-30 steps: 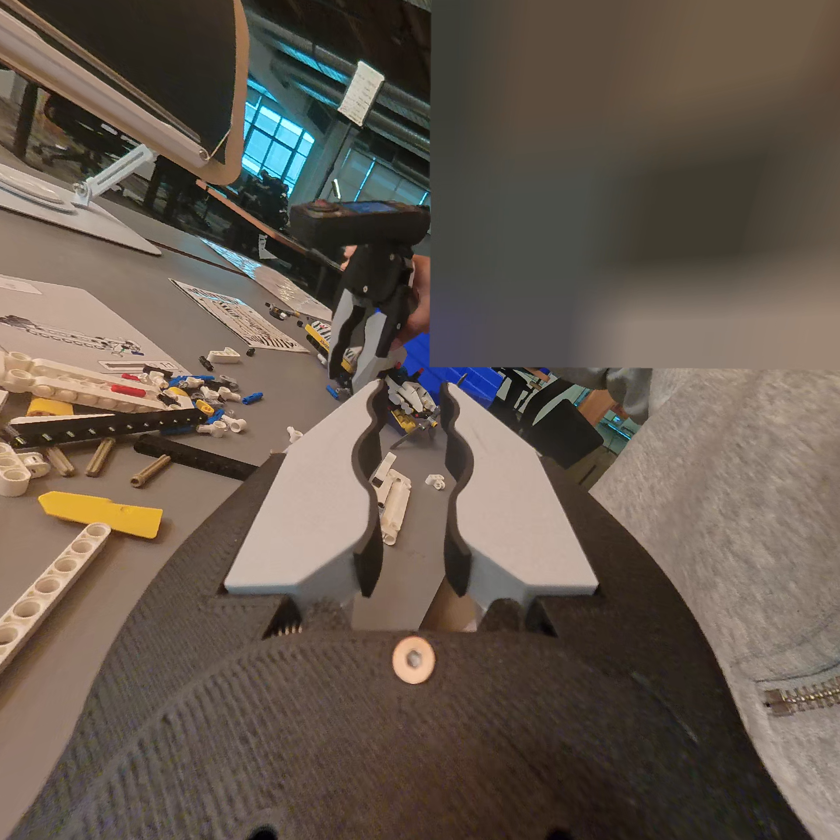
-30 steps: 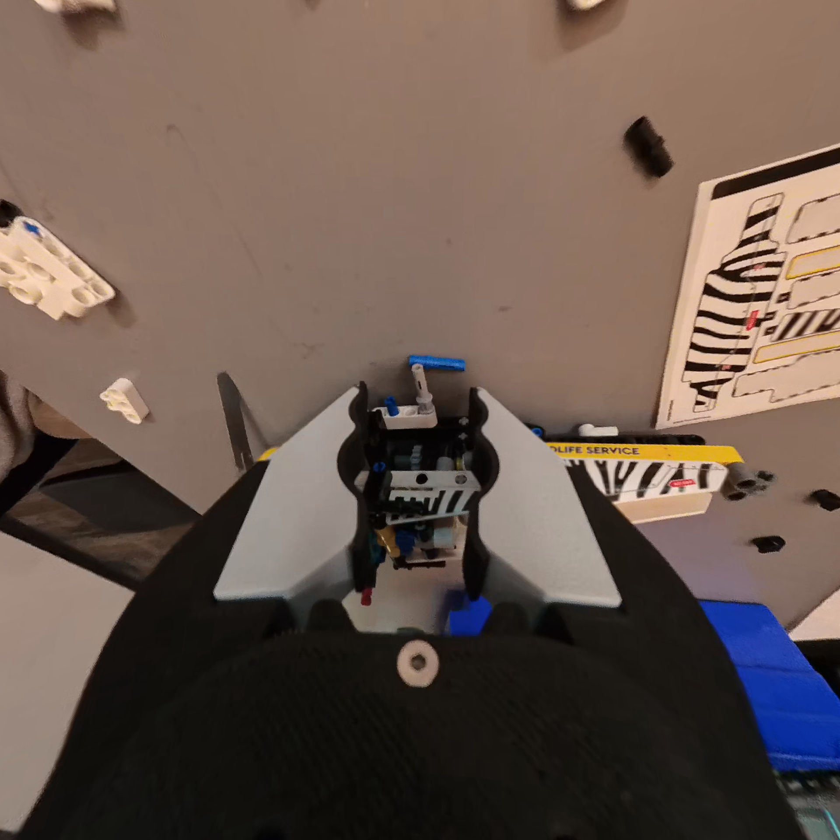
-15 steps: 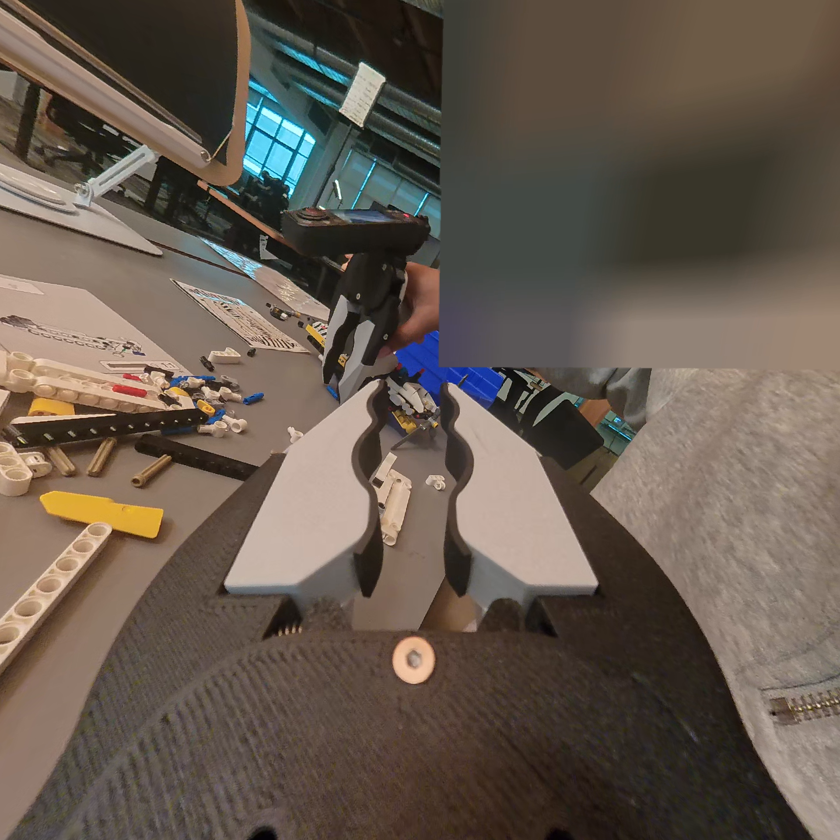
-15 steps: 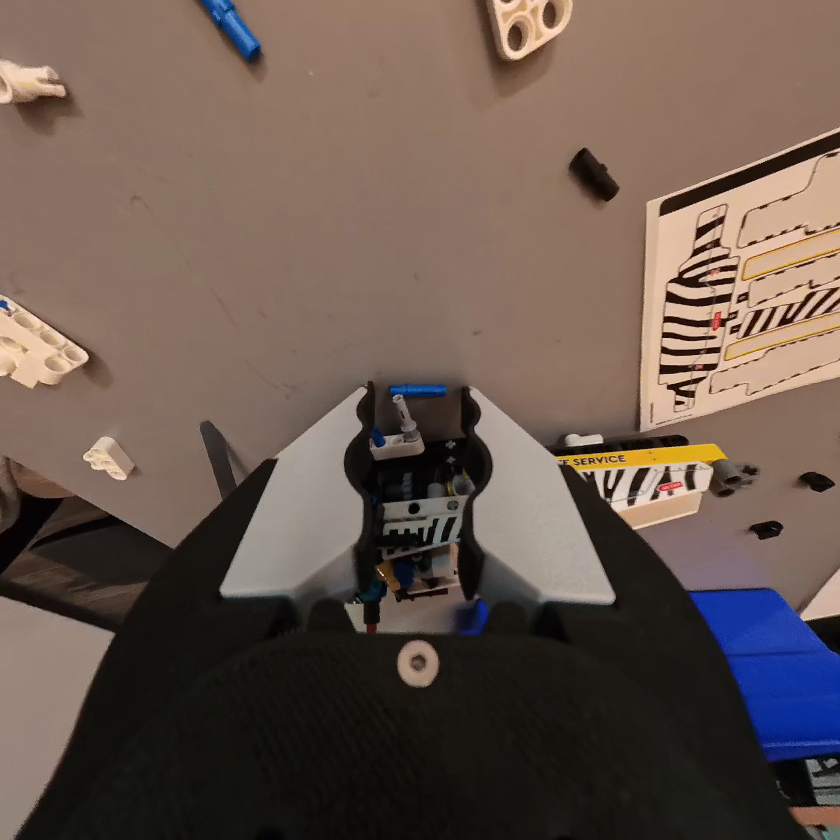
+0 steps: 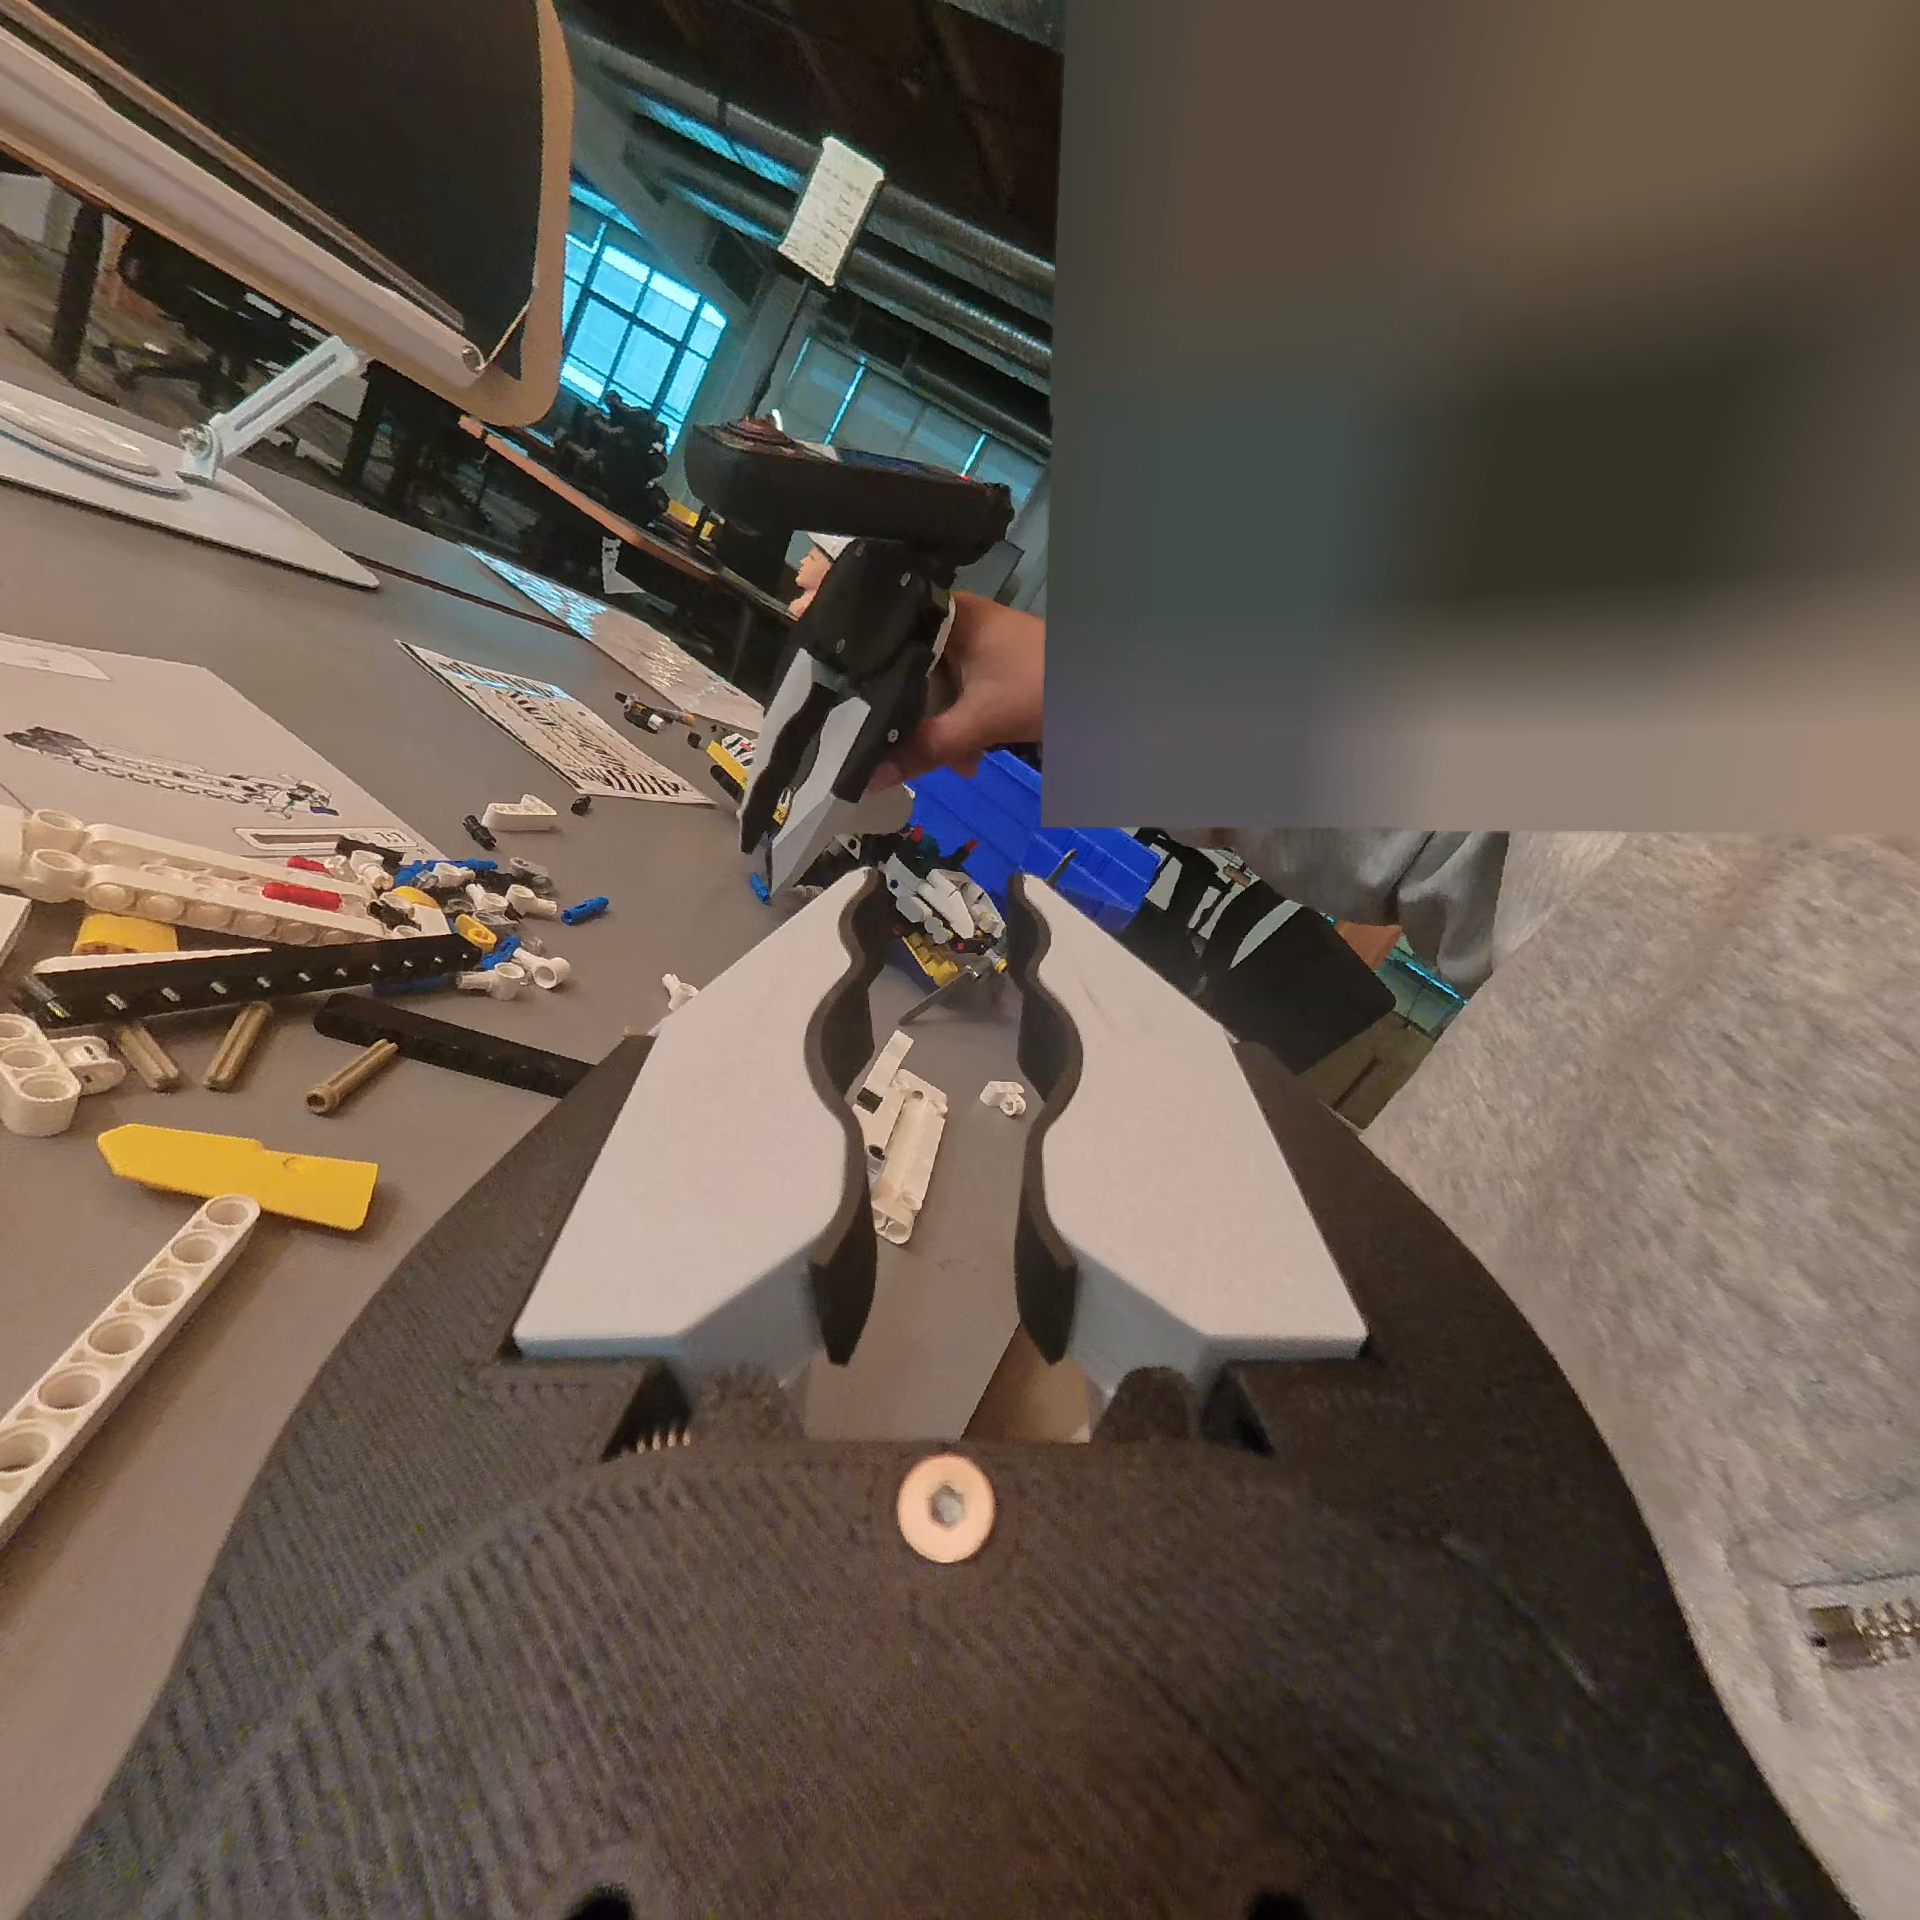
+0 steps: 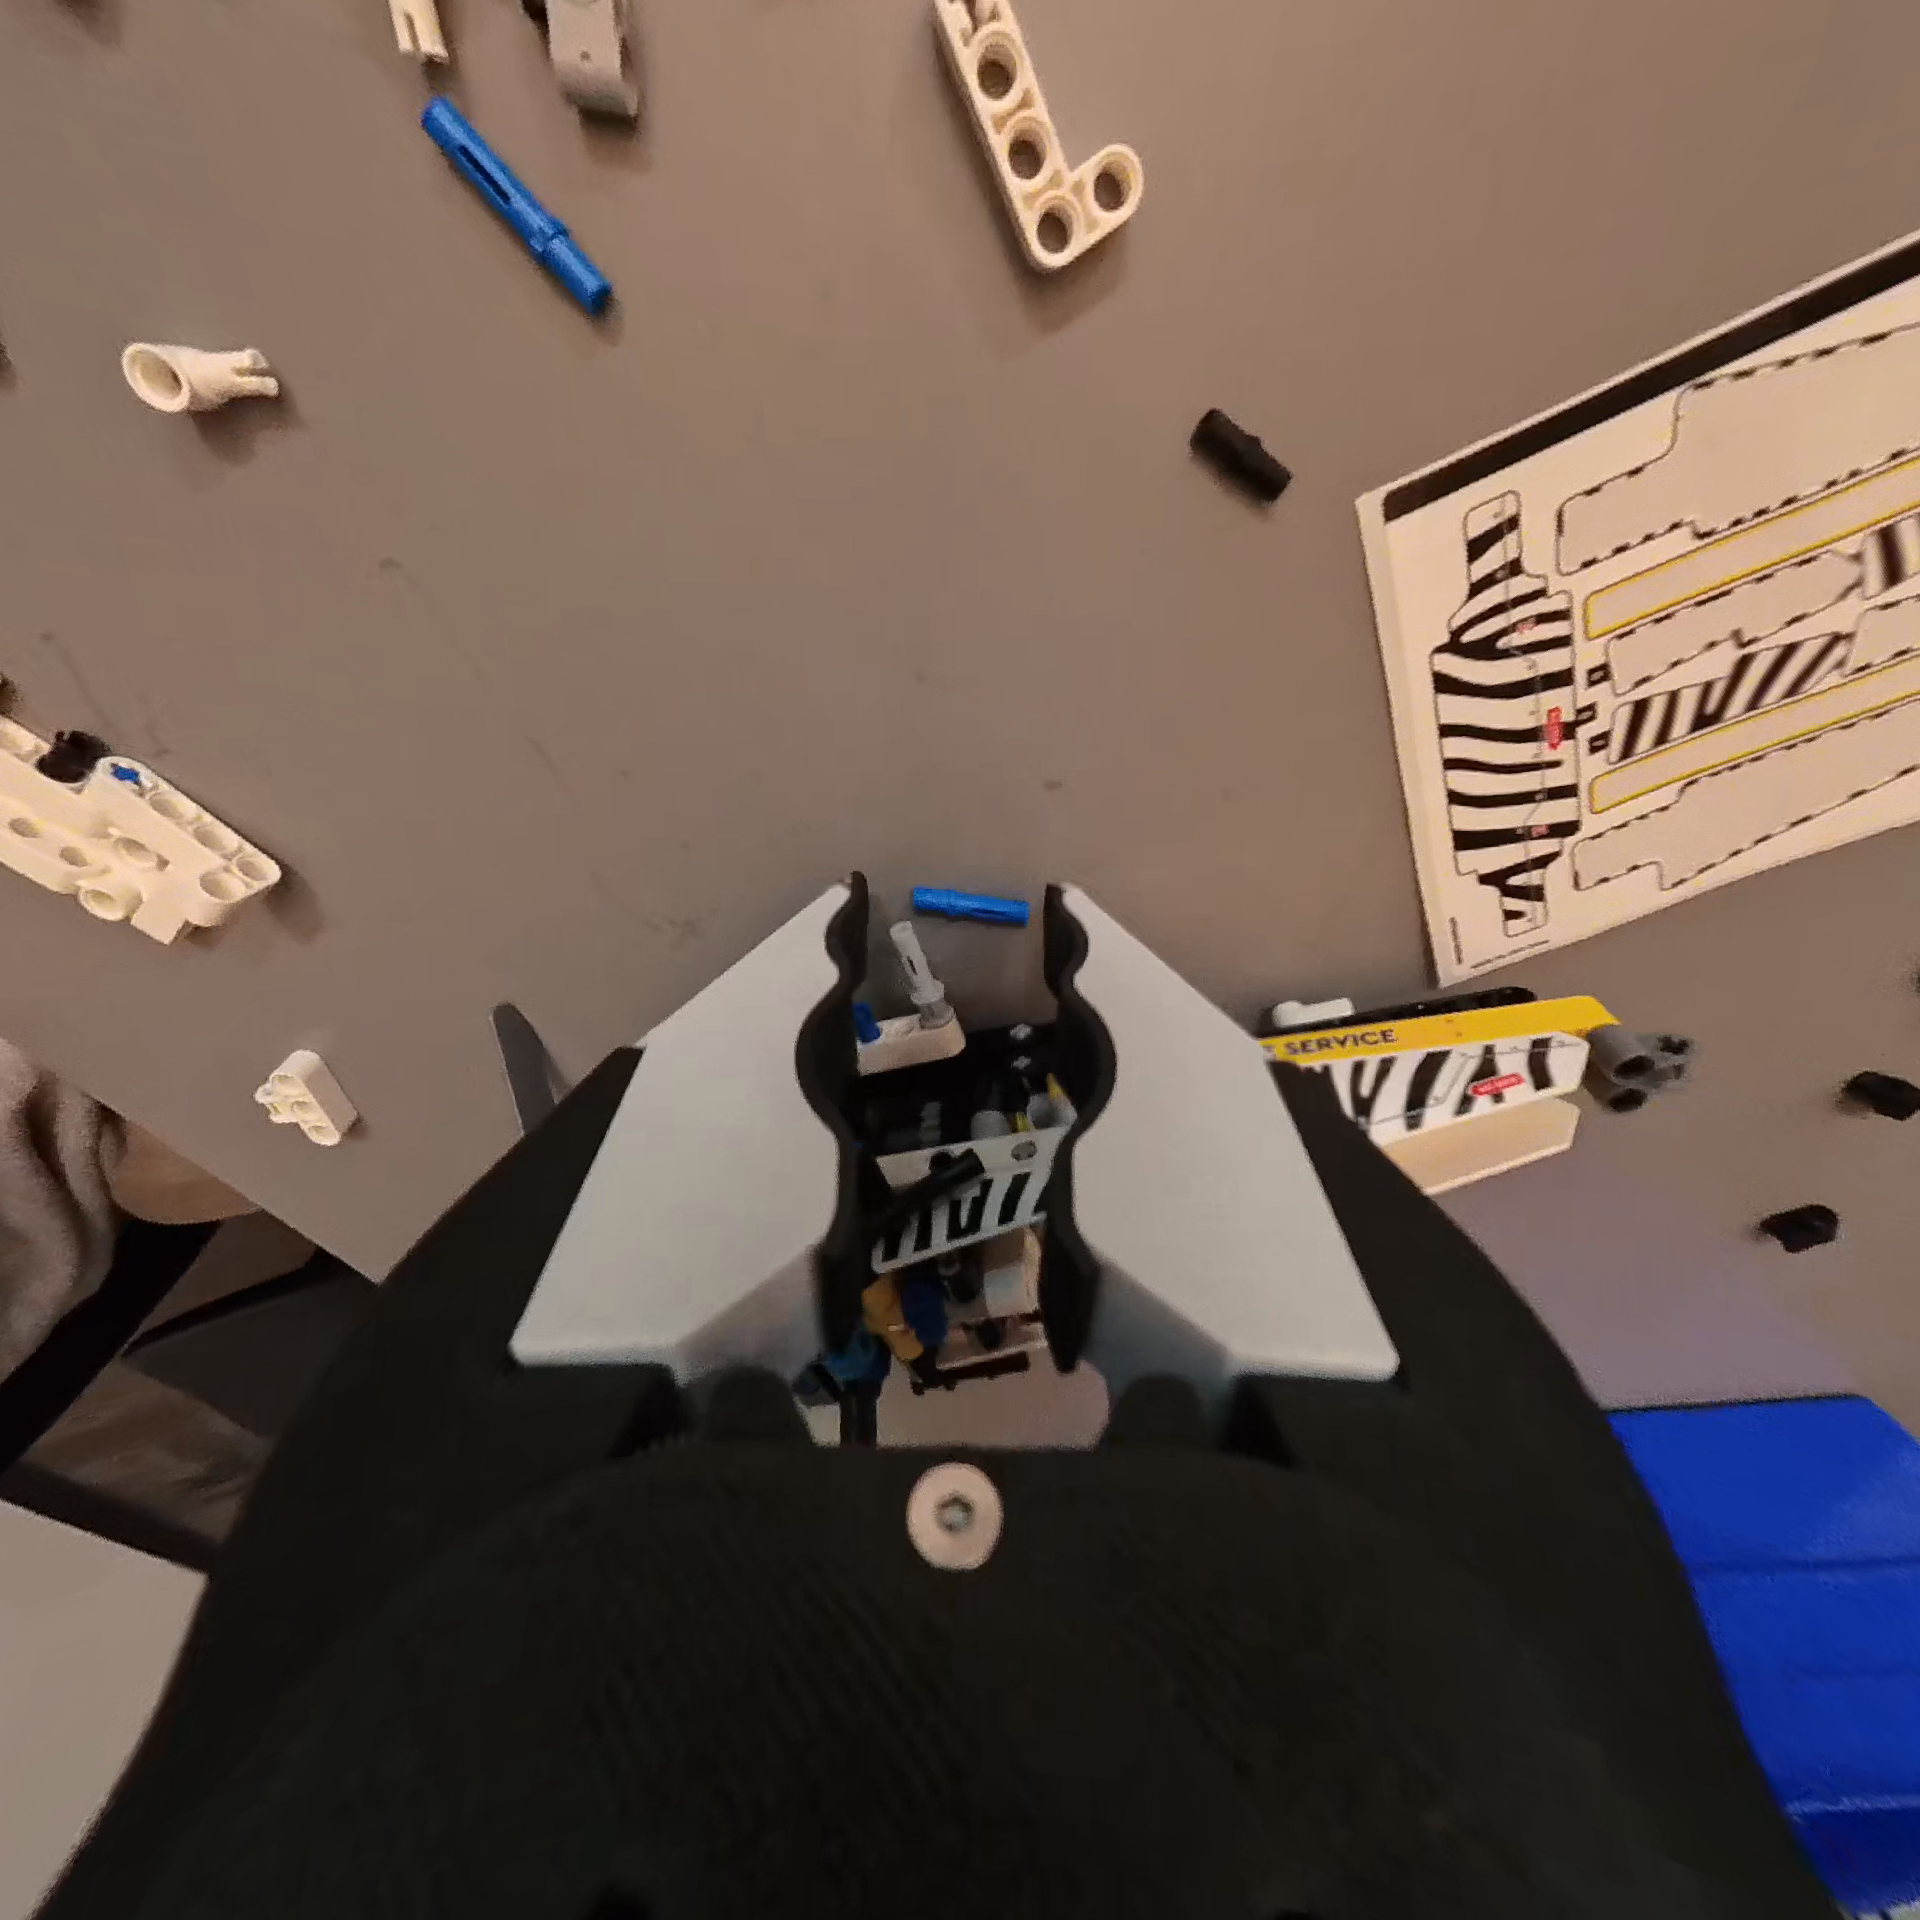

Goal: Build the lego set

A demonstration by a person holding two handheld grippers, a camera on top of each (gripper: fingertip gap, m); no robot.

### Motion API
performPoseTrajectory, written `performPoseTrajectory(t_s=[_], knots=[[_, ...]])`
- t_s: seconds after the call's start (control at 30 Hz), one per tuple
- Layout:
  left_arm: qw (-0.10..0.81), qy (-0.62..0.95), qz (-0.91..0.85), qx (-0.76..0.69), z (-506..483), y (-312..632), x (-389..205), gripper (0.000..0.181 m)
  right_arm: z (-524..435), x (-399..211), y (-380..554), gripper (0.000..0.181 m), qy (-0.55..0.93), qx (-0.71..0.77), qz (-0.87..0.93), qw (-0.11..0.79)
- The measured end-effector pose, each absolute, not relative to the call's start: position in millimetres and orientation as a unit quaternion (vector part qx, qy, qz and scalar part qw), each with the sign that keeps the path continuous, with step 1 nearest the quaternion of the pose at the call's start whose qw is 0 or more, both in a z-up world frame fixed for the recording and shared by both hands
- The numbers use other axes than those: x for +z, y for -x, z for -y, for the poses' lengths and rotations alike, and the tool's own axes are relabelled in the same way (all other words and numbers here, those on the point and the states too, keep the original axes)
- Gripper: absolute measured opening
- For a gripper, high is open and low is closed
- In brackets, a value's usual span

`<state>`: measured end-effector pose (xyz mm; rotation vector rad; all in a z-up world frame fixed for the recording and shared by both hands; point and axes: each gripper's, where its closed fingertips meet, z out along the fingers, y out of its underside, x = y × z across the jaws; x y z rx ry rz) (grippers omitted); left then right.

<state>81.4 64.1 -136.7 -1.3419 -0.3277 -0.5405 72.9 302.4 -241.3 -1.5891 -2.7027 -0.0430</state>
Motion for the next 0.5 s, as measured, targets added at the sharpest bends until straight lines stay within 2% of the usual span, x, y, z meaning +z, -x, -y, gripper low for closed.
performPoseTrajectory(t_s=[0.17, 0.33, 0.5], knots=[[0.737, 0.611, 0.150, -0.247, -64.3, -80.9, -136.7, 0.020, -318.0, -232.2, -65.0, 0.027, 0.462, -0.010, 0.886, 0.022], [0.737, 0.609, 0.152, -0.249, -64.4, -80.4, -136.5, 0.020, -315.0, -238.2, -71.6, 0.029, 0.391, 0.002, 0.920, -0.011], [0.737, 0.607, 0.154, -0.253, -64.1, -79.7, -136.2, 0.020, -311.4, -239.6, -72.0, 0.021, 0.311, -0.017, 0.950, -0.008]])
